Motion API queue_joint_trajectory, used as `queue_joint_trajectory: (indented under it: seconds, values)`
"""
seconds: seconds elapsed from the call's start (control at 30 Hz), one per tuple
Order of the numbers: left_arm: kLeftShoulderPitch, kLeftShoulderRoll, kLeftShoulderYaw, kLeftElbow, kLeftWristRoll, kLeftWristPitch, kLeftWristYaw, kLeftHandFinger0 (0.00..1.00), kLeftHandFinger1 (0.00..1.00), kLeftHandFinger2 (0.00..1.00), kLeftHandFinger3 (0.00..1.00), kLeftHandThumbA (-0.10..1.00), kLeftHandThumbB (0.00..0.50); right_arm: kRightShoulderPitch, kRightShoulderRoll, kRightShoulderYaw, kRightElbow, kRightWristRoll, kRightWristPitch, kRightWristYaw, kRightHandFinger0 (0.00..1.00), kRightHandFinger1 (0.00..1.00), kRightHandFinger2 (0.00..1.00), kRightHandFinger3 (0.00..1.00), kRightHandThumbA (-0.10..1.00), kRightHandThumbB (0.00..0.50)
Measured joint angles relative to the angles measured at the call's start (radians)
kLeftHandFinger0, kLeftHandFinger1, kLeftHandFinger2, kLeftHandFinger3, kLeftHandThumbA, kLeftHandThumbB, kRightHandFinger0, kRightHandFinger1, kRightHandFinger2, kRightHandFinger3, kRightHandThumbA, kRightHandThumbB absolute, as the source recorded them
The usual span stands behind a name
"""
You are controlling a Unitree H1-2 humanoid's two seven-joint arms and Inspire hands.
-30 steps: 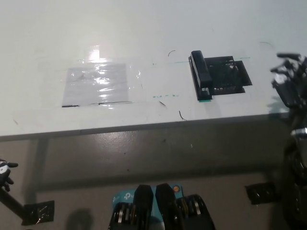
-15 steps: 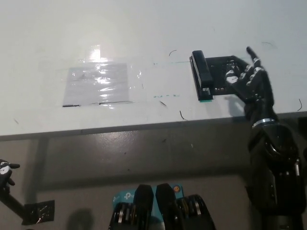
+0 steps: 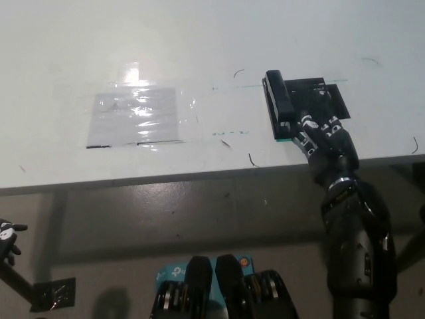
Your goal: A stapler is kept infront of the robot on the black mark on the desk and the robot uses its right hand to lift the top of the stapler to open it
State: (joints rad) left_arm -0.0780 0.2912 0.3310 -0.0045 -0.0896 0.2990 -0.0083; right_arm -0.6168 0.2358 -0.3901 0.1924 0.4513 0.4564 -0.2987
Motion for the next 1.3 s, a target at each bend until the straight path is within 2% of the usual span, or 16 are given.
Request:
queue_joint_trajectory:
  seconds: [0.1, 0.2, 0.3, 0.37, 0.4, 0.47, 0.53, 0.67, 0.77, 0.83, 0.9, 1.1, 1.17, 1.3]
  values:
    - [-0.002, -0.001, 0.002, 0.0, 0.0, 0.0, 0.0, 0.19, 0.24, 0.47, 0.77, -0.1, 0.0, -0.017, 0.028, -0.03, -0.004, 0.037, 0.003, -0.043, 0.79, 0.92, 1.0, 1.0, 0.62, 0.0]
    - [-0.002, -0.005, 0.003, 0.0, -0.001, -0.001, 0.0, 0.18, 0.22, 0.46, 0.76, -0.1, 0.0, -0.017, 0.062, -0.054, -0.013, 0.058, 0.005, -0.081, 0.82, 0.95, 1.0, 1.0, 0.62, 0.0]
    - [-0.002, -0.008, 0.002, 0.0, -0.001, -0.001, 0.0, 0.16, 0.22, 0.47, 0.76, -0.1, 0.0, -0.017, 0.078, -0.06, -0.02, 0.076, 0.008, -0.105, 0.76, 0.9, 1.0, 1.0, 0.56, 0.0]
    - [-0.001, -0.009, 0.003, 0.0, 0.0, -0.001, 0.0, 0.16, 0.22, 0.47, 0.77, -0.1, 0.0, -0.017, 0.079, -0.06, -0.02, 0.08, 0.009, -0.117, 0.76, 0.9, 1.0, 1.0, 0.56, 0.0]
    - [-0.001, -0.01, 0.003, 0.0, -0.001, -0.001, 0.0, 0.17, 0.23, 0.46, 0.76, -0.1, 0.0, -0.017, 0.079, -0.06, -0.02, 0.081, 0.009, -0.121, 0.76, 0.87, 0.98, 1.0, 0.55, 0.0]
    - [-0.002, -0.01, 0.003, 0.0, -0.001, -0.001, 0.0, 0.15, 0.22, 0.45, 0.75, -0.1, 0.0, -0.018, 0.079, -0.061, -0.018, 0.085, 0.01, -0.129, 0.8, 0.88, 0.99, 1.0, 0.54, 0.0]
    - [-0.002, -0.01, 0.002, 0.0, 0.0, -0.001, 0.0, 0.16, 0.23, 0.48, 0.76, -0.1, 0.0, -0.018, 0.079, -0.064, -0.012, 0.091, 0.01, -0.133, 0.76, 0.87, 0.98, 1.0, 0.54, 0.0]
    - [-0.003, -0.011, 0.002, -0.001, -0.001, -0.001, 0.0, 0.17, 0.23, 0.48, 0.77, -0.1, 0.0, -0.031, 0.081, -0.063, 0.021, 0.097, 0.009, -0.146, 0.76, 0.89, 0.98, 1.0, 0.54, 0.0]
    - [-0.003, -0.011, 0.003, -0.001, -0.001, 0.0, 0.0, 0.17, 0.23, 0.47, 0.75, -0.1, 0.0, -0.035, 0.086, -0.059, 0.032, 0.097, 0.006, -0.149, 0.76, 0.86, 0.97, 1.0, 0.51, 0.0]
    - [-0.003, -0.012, 0.003, -0.001, -0.001, 0.0, 0.0, 0.17, 0.22, 0.46, 0.75, -0.1, 0.0, -0.036, 0.085, -0.056, 0.044, 0.097, 0.003, -0.149, 0.72, 0.83, 0.95, 1.0, 0.5, 0.0]
    - [-0.003, -0.012, 0.003, -0.001, -0.001, 0.0, 0.0, 0.17, 0.22, 0.46, 0.75, -0.1, 0.0, -0.041, 0.085, -0.055, 0.061, 0.097, 0.001, -0.149, 0.73, 0.85, 0.97, 1.0, 0.5, 0.0]
    - [-0.002, -0.017, 0.003, -0.001, -0.001, 0.001, 0.0, 0.18, 0.24, 0.45, 0.76, -0.1, 0.0, -0.078, 0.084, -0.056, 0.129, 0.099, -0.015, -0.152, 0.67, 0.79, 0.9, 1.0, 0.49, 0.0]
    - [-0.002, -0.018, 0.003, -0.001, -0.001, 0.001, 0.0, 0.15, 0.22, 0.46, 0.76, -0.1, 0.0, -0.085, 0.083, -0.056, 0.15, 0.099, -0.019, -0.153, 0.67, 0.8, 0.92, 1.0, 0.5, 0.0]
    - [0.005, -0.027, 0.004, -0.002, -0.001, 0.001, 0.001, 0.18, 0.23, 0.46, 0.77, -0.07, 0.0, -0.124, 0.081, -0.051, 0.176, 0.098, -0.025, -0.151, 0.69, 0.82, 0.94, 1.0, 0.5, 0.0]
